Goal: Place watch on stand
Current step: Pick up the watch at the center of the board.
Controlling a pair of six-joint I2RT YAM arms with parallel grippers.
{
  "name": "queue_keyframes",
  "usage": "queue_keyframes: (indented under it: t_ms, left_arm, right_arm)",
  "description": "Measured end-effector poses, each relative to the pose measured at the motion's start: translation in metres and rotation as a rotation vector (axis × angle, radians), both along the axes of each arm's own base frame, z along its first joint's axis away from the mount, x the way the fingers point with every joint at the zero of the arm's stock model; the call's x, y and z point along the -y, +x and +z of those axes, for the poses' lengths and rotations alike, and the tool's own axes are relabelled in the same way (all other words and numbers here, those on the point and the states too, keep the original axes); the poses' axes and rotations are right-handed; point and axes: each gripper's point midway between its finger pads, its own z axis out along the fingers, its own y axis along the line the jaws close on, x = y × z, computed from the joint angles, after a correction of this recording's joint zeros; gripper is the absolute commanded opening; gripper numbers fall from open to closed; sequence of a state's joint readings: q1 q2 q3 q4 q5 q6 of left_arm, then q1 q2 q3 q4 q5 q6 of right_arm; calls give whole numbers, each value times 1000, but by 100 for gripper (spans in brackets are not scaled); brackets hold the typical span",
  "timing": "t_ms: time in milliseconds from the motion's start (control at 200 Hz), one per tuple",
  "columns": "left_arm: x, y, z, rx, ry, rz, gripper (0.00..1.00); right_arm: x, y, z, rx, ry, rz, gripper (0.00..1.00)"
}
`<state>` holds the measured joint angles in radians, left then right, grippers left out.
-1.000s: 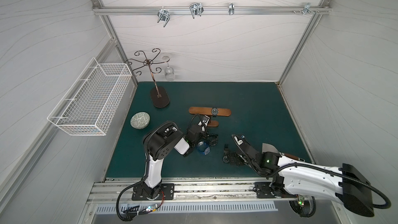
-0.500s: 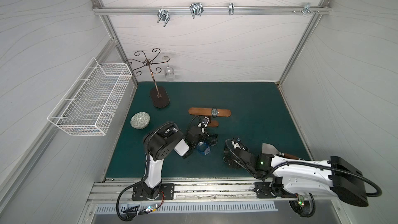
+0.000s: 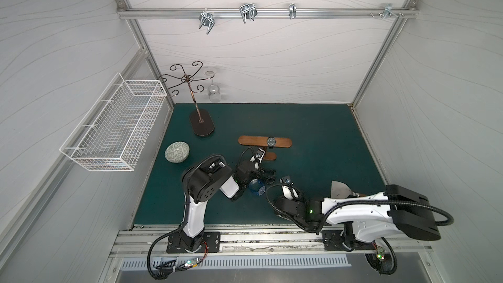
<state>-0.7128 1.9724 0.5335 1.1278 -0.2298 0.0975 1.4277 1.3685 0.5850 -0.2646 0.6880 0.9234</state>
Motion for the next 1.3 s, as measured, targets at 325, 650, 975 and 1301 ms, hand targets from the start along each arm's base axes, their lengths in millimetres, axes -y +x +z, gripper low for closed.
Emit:
queue_keyframes:
  t_ms: [325,650,975,1301]
  left_arm:
    - [-1,-1,-3,-6,-1,2,6]
    - [-1,-1,-3,-3,-4,2,6]
    - [-1,-1,-3,-3,-3,2,6]
    - [-1,-1,-3,-2,-2,3,6]
  right_arm:
    - [9,-1,-3,19,-16,-68,71]
    - [10,-1,-5,15,-11,-89,62]
    - [10,-5,-11,-10,-15,-90,65]
    - [4,-13,-8,-25,-16,-74,61]
